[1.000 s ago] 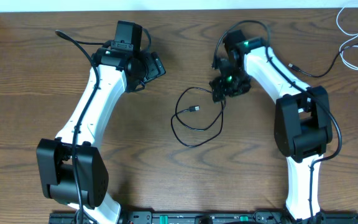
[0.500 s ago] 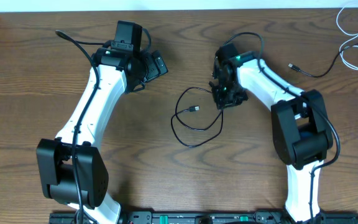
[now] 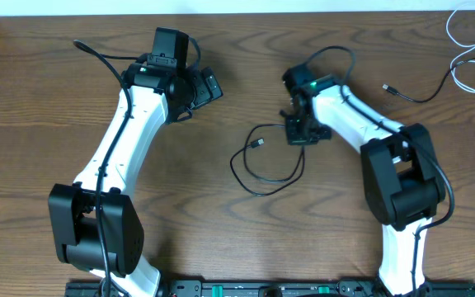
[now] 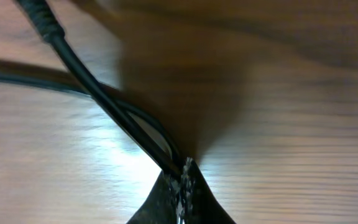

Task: Untangle cables
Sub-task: 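Drag the last black cable to the upper right corner pile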

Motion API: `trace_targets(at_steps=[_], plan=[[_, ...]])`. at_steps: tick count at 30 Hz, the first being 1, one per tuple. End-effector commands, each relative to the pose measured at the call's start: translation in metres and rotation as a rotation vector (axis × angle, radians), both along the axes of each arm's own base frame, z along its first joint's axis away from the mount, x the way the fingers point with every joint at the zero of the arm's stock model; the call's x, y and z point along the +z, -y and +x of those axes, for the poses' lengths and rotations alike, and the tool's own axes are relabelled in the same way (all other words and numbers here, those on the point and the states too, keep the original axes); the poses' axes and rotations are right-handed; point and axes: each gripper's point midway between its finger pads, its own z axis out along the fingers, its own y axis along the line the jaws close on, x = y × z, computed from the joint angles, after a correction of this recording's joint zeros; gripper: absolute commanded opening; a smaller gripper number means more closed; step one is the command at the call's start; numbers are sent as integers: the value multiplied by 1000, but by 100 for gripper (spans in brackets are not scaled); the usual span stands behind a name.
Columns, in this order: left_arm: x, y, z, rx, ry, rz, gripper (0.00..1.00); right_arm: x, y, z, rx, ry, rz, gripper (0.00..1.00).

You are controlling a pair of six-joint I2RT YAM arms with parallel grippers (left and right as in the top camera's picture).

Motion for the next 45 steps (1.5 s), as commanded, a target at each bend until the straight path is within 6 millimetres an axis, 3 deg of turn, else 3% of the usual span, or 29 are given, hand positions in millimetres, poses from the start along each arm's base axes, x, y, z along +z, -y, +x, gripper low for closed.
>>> trace_targets(at_steps=[1, 4, 5, 9, 10, 12, 17, 22, 25, 29, 34, 37, 38, 39, 42, 45], plan=[[-8, -3, -2, 8, -23, 10, 98, 16, 44, 25, -68, 39, -56, 1], [-8, -3, -2, 8, -23, 10, 98, 75, 55, 54, -67, 152, 27, 1], [-8, -3, -2, 8, -23, 10, 98, 121, 71, 70, -89, 246, 65, 1], [-8, -3, -2, 8, -23, 10, 98, 222, 125, 95, -202, 490, 97, 1], [-8, -3, -2, 8, -23, 10, 98, 255, 146, 98, -244, 574, 98, 1], [-8, -3, -2, 8, -23, 10, 98, 299, 178, 99, -306, 688, 91, 1], [-8, -3, -2, 8, -23, 10, 98, 382, 265, 85, -470, 912, 31, 1], [-8, -3, -2, 8, -23, 10, 98, 431, 347, 64, -657, 1077, -136, 1], [-8, -3, -2, 8, -23, 10, 98, 445, 383, 52, -748, 1128, -258, 1], [-8, -3, -2, 8, -24, 10, 98, 451, 413, 37, -816, 1136, -392, 1], [-8, -3, -2, 8, -23, 10, 98, 429, 416, 33, -808, 1038, -428, 1], [-8, -3, -2, 8, -23, 10, 98, 393, 414, 33, -802, 906, -409, 1], [-8, -3, -2, 8, -24, 10, 98, 365, 409, 35, -784, 809, -373, 1], [-8, -3, -2, 8, -23, 10, 98, 349, 406, 35, -786, 755, -347, 1], [-8, -3, -2, 8, -23, 10, 98, 286, 388, 22, -888, 513, -241, 1], [-8, -3, -2, 8, -23, 10, 98, 237, 369, 21, -867, 323, -146, 1]])
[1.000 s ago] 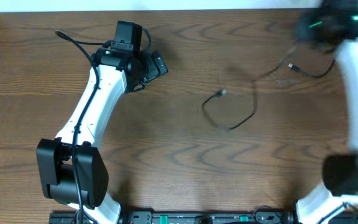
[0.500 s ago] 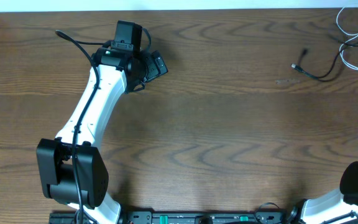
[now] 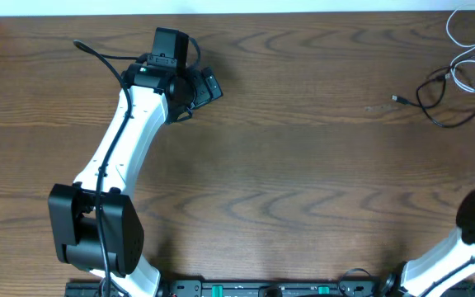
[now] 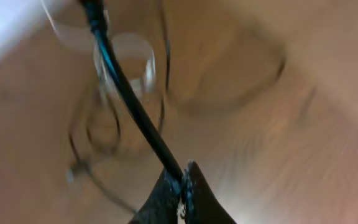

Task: Untangle cables
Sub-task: 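Drag the last black cable to the upper right corner pile, then release the cable and lift the right gripper away from the pile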

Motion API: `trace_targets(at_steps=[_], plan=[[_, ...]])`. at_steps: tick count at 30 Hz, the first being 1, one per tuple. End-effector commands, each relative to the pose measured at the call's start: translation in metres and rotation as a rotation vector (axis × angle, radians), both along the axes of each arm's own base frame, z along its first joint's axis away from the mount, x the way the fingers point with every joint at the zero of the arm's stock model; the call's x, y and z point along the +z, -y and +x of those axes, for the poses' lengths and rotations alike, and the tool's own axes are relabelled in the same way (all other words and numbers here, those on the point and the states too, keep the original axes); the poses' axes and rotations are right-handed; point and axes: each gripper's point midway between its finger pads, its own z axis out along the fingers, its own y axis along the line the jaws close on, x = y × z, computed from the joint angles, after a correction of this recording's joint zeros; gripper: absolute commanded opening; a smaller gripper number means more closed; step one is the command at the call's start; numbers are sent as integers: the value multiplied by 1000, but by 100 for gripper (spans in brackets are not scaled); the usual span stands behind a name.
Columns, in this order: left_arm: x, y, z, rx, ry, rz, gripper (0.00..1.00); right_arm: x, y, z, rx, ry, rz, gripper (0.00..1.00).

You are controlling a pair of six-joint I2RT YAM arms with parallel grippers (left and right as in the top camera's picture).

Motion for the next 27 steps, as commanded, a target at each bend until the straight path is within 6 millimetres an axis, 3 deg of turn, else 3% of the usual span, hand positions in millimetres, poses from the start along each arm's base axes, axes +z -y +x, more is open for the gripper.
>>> trace_targets(at_steps=[1, 6, 8, 10, 13, 16, 21, 22, 27], plan=[[-8, -3, -2, 8, -23, 10, 98, -63, -24, 10, -5, -115, 213, 1], [-8, -3, -2, 8, -23, 10, 98, -133, -40, 12, 108, -336, 305, 11], [-8, -3, -2, 8, -23, 10, 98, -152, -44, 12, 138, -397, 326, 27], [-8, -3, -2, 8, -23, 10, 98, -163, -47, 11, 149, -434, 341, 53], [-8, -3, -2, 8, -23, 10, 98, -166, -50, 11, 162, -444, 347, 68], [-8, -3, -2, 8, -23, 10, 98, -151, -68, 19, 228, -374, 403, 70], [-8, -3, -2, 8, -23, 10, 98, -104, -128, 35, 565, -223, 477, 78], [-8, -3, -2, 8, -23, 10, 98, -77, -159, 37, 697, -153, 480, 81], [-8, -3, -2, 8, -23, 10, 98, -17, -233, 15, 906, -67, 457, 85]])
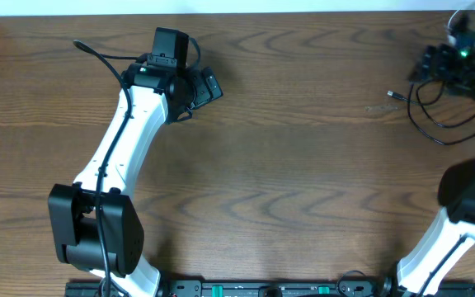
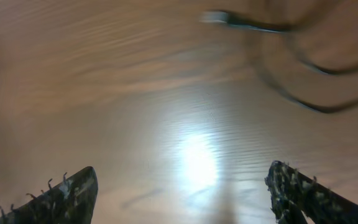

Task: Untangle cables
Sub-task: 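Release the cable and lift the right gripper away from the pile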

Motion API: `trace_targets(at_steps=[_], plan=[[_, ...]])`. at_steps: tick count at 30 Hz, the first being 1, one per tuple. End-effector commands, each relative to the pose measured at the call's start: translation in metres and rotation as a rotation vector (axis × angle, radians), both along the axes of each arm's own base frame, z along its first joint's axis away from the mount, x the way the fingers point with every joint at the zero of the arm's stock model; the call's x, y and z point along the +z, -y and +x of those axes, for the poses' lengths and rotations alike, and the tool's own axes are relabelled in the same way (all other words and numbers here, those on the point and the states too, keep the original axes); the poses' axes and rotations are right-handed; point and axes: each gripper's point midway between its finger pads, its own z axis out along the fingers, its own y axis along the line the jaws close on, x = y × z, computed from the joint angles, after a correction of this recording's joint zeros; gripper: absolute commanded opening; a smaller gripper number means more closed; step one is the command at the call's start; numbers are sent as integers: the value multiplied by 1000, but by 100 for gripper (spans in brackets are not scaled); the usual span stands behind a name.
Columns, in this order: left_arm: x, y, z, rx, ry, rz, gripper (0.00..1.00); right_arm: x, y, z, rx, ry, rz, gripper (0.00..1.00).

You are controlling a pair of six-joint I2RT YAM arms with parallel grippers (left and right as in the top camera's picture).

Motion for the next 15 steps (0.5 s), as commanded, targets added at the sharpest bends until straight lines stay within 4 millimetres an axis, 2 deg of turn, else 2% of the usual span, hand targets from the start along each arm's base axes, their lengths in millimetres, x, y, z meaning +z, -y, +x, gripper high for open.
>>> trace_targets(at_steps=[1, 2, 6, 10, 15], plan=[[-8, -3, -2, 8, -23, 10, 98, 70, -74, -22, 229, 185, 53, 91], [-8, -3, -2, 8, -23, 10, 98, 79, -83, -27, 254, 207, 30, 99], [-8, -3, -2, 8, -23, 10, 98, 116, -107, -52, 328, 307, -60, 99], [-8, -3, -2, 8, -23, 10, 98, 150, -134, -81, 405, 413, -57, 99], [-8, -3, -2, 8, -23, 10, 98, 173, -151, -107, 465, 490, -51, 99]])
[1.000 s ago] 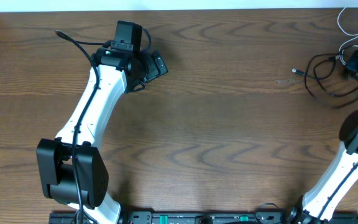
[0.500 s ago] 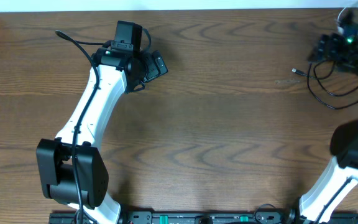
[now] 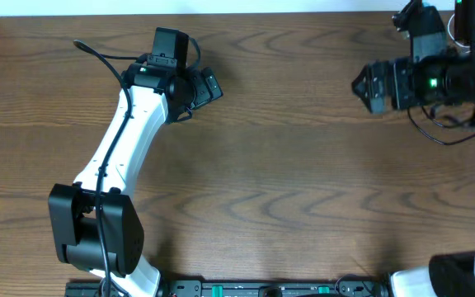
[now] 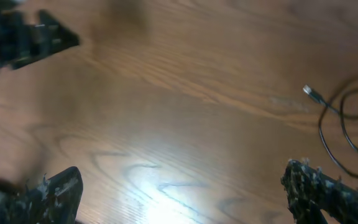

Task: Untangle cables
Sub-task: 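Release the cable and lift the right gripper away from the pile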

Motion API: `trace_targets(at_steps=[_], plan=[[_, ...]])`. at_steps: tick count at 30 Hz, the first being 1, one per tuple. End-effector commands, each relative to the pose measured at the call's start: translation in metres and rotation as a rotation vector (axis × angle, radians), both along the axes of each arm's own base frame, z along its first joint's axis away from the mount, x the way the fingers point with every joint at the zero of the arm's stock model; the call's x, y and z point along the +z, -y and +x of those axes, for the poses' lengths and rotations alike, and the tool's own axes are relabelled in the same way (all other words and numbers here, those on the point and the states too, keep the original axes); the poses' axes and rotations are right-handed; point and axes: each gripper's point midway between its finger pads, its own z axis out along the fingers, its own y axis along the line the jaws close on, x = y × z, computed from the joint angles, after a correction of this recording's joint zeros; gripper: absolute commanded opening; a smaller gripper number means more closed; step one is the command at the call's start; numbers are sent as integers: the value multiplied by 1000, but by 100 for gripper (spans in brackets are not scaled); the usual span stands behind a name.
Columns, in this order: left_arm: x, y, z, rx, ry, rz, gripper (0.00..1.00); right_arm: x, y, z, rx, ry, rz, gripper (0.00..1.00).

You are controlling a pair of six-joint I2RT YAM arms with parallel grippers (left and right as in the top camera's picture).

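Note:
A black cable lies in loose loops at the table's far right, partly under my right arm. The right wrist view shows the black cable with its plug on bare wood. My right gripper hovers left of the cable, open wide and empty; in its own view the right gripper has fingers far apart. A white cable shows only as a sliver at the top right corner. My left gripper rests far off at the upper left, apparently shut and empty.
The left arm stretches from the front left base to the upper left of the table. The left arm's dark gripper end appears at the top left of the right wrist view. The table's back edge runs along the top.
My right gripper, still open, has moved left and away from the black cable and now faces the table's middle. The cable loops stay at the far right. The left arm is unmoved.
My right gripper was shut on the black cable at the table's centre. Then the cable lay at the far right beside the white one, still held. Later the gripper was open over it. Now it hovers open left of the cable.

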Motion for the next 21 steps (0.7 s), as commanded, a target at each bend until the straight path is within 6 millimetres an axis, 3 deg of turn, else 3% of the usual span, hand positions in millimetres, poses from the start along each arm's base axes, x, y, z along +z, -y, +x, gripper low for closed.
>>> trace_targets(at_steps=[1, 5, 11, 14, 21], plan=[[-8, -3, -2, 8, -23, 10, 98, 13, -4, -17, 32, 43, -20, 99], [-8, -3, -2, 8, -23, 10, 98, 12, 1, -38, 28, 11, -32, 99], [-8, -3, -2, 8, -23, 10, 98, 20, 8, -46, 15, 49, -59, 99], [-8, -3, -2, 8, -23, 10, 98, 22, 14, -46, -4, 63, -84, 99], [-8, -3, -2, 8, -23, 10, 98, 24, 35, -26, -84, 169, -187, 99]])
